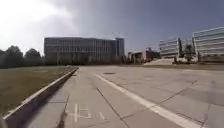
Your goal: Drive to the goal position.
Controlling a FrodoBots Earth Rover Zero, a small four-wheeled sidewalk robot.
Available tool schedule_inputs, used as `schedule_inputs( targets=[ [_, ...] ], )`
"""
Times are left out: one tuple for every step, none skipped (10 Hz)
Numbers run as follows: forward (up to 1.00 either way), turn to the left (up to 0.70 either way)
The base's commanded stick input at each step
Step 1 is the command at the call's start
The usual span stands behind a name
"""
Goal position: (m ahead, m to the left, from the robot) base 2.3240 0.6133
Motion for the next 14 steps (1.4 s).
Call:
schedule_inputs(
  targets=[
    [0.7, 0.0],
    [0.7, 0.0],
    [0.7, 0.0],
    [0.7, 0.0],
    [0.7, 0.0],
    [0.7, 0.0],
    [0.7, 0.0],
    [0.7, 0.0],
    [0.7, 0.0],
    [0.7, 0.0],
    [0.7, 0.0],
    [0.7, 0.0],
    [0.7, 0.0],
    [0.7, 0.0]
  ],
)
